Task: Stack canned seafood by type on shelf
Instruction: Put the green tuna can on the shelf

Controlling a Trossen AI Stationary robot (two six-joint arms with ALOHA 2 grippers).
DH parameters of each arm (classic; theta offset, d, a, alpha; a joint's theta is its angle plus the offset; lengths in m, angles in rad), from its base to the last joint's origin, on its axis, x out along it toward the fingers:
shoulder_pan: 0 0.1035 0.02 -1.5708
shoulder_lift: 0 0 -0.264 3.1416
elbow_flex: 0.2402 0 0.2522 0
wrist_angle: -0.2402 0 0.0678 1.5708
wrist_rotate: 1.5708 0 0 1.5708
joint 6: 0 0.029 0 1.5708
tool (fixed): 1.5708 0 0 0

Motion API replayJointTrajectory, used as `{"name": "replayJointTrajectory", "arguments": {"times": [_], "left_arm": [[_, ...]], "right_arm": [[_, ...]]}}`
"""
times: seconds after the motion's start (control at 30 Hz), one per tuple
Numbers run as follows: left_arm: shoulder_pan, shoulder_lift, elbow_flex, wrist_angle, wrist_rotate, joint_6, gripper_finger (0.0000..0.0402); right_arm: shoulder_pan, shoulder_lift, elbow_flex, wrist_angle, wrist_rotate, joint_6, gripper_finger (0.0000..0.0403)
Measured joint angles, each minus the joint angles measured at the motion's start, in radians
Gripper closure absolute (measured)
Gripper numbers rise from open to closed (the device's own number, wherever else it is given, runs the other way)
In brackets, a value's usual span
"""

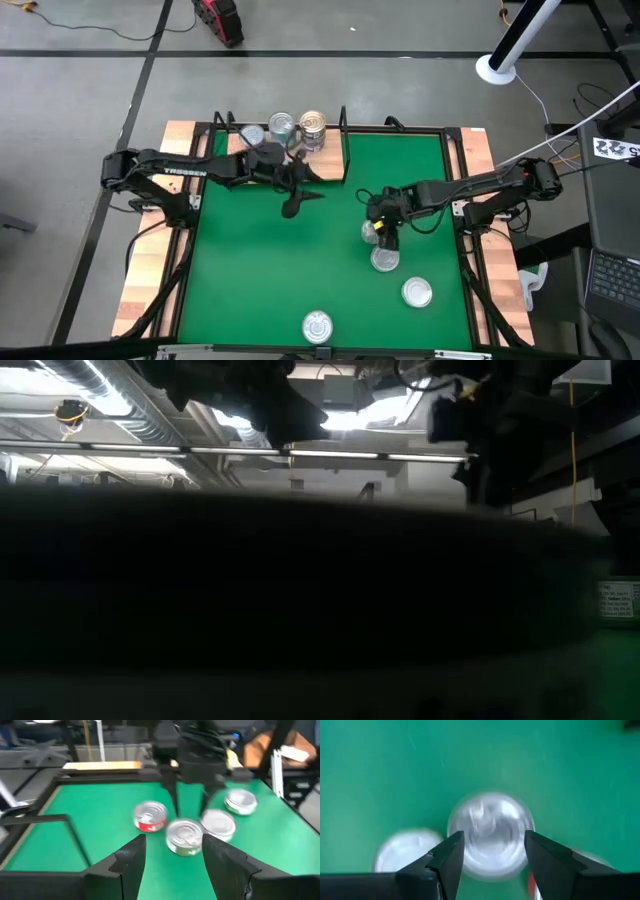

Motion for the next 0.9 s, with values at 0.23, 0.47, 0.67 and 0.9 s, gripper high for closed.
{"name": "replayJointTrajectory", "arguments": {"times": [0.23,0.47,0.67,0.9], "left_arm": [[-0.057,0.105,0.0,0.016,0.0,0.024,0.0212],[-0.088,0.18,0.0,0.041,-0.001,0.024,0.0212],[-0.107,0.189,-0.001,0.044,-0.007,0.022,0.0212],[-0.109,0.188,-0.001,0.066,-0.008,0.025,0.0212]], "right_arm": [[0.0,0.0,0.0,-0.219,-0.017,-0.169,0.0194],[0.0,0.0,0.0,-0.212,-0.079,-0.324,0.0194],[0.036,0.0,0.0,-0.165,-0.113,-0.431,0.0194],[0.12,0.008,-0.017,-0.091,-0.076,-0.49,0.0194]]}}
